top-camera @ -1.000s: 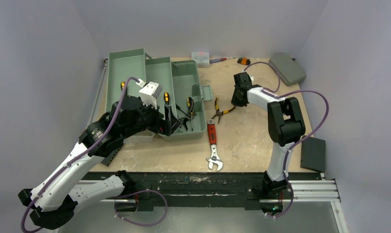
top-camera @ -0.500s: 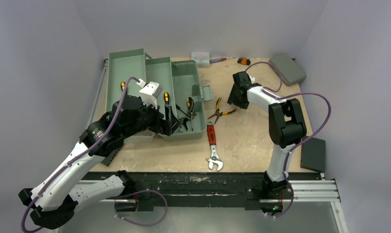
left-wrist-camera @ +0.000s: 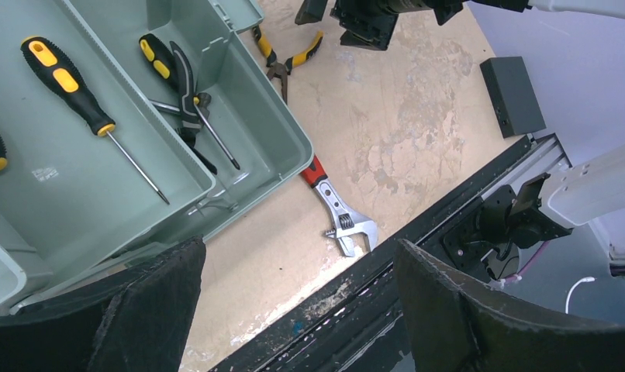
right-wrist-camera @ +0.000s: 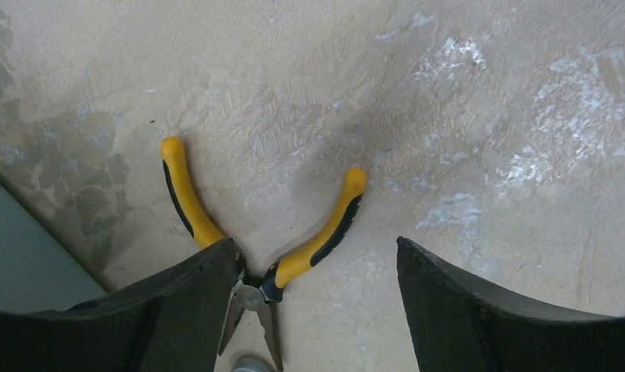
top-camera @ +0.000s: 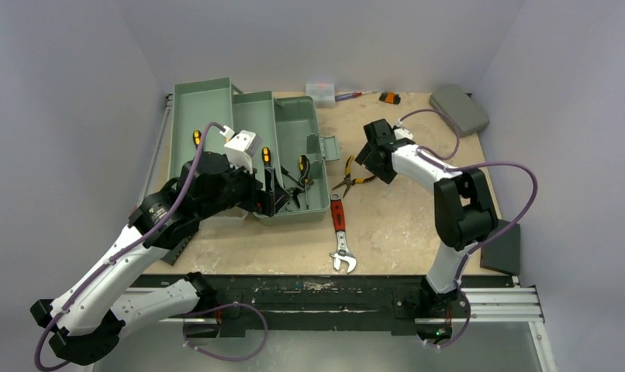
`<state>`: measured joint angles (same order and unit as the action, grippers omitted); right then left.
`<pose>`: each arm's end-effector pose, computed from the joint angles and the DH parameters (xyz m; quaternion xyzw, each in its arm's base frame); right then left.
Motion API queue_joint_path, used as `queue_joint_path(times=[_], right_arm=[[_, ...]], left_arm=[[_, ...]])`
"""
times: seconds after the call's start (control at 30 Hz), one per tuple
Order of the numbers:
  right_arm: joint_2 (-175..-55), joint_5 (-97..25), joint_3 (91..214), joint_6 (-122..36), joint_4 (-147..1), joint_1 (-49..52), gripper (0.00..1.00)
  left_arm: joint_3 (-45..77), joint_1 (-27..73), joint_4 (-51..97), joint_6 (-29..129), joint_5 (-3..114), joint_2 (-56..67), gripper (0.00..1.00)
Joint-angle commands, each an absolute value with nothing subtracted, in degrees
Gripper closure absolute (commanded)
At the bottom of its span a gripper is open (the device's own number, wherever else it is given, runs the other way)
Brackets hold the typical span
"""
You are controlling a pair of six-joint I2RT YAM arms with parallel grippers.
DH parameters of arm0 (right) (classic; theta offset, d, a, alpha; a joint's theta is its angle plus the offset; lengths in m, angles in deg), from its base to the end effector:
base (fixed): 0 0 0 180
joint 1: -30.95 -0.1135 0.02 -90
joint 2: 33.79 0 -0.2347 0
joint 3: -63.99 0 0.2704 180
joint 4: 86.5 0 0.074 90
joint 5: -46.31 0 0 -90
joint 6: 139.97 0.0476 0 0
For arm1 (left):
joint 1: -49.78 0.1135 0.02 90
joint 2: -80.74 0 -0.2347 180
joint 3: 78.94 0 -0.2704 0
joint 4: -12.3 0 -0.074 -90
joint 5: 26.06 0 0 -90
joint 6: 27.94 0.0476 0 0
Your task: Pack the tool kit
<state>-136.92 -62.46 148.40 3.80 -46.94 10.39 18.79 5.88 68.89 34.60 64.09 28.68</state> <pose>0.3724 0.1233 0.1540 0.3139 0.8967 0.0379 0.3096 0.1574 -0.1513 0.3806 0.1208 0.8412 -0.3065 0.4288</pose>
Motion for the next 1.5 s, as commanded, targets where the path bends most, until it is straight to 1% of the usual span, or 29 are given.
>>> queue_joint_path(times=[0.0,0.27,0.3,0.37,0.4,0.43,0.47,0.53,0.6,0.73,0.87,0.97,1.03,1.1,1.2,1.33,1.47], right_arm=[[-139.7,-68.7,153.4,11.7,-42.0,8.2,0.27],[-143.7,-69.5,152.7,15.4,-44.0,7.0,0.31],[-144.3,-69.5,153.0,15.5,-43.8,7.0,0.33],[-146.0,-69.0,153.9,15.8,-43.4,7.0,0.41],[-147.0,-68.6,154.5,15.6,-43.1,7.1,0.46],[-147.9,-68.9,155.2,15.4,-42.4,7.2,0.54],[-148.4,-69.2,155.9,15.4,-41.4,7.4,0.65],[-148.3,-68.6,155.6,15.3,-41.5,8.2,0.99],[-146.5,-68.2,153.9,15.1,-42.7,8.9,1.00],[-138.8,-72.5,149.6,16.3,-42.6,9.8,1.00],[-128.3,-75.9,143.6,17.1,-44.5,10.1,1.00],[-119.4,-76.1,138.3,14.1,-50.0,10.1,1.00],[-113.5,-74.7,135.0,9.4,-55.0,9.9,1.00],[-108.2,-70.0,131.8,3.4,-61.9,9.6,1.00],[-102.1,-64.9,128.9,-0.6,-68.5,9.0,1.00],[-100.4,-60.0,130.7,-0.1,-68.4,6.9,1.00],[-102.5,-62.1,133.6,0.4,-68.1,1.5,1.00]], left_arm=[[19.1,5.9,66.7,33.9,63.1,29.4,0.12],[19.5,5.9,67.5,34.4,63.7,30.3,0.12],[19.5,5.9,67.6,34.5,63.7,30.4,0.12],[19.5,5.9,67.9,34.7,63.8,30.7,0.12],[19.5,5.9,67.9,34.7,63.8,30.7,0.12],[19.5,5.9,67.9,34.8,63.8,30.8,0.12],[19.6,5.9,68.0,34.8,63.8,30.9,0.12],[19.6,5.9,68.3,34.9,63.8,31.0,0.12],[19.7,5.9,68.6,35.1,65.1,31.2,0.12],[19.6,5.9,69.1,35.4,65.7,31.7,0.12],[19.7,5.9,69.2,35.6,66.0,31.9,0.12],[19.7,5.9,69.5,35.8,66.2,31.9,0.12],[19.6,5.9,69.7,35.8,66.4,32.1,0.12],[19.6,5.9,70.1,35.9,66.9,32.4,0.12],[19.2,5.9,71.0,36.0,68.2,33.1,0.12],[17.8,5.9,73.0,36.1,72.6,33.8,0.12],[14.7,5.8,76.7,37.4,79.4,34.7,0.13]])
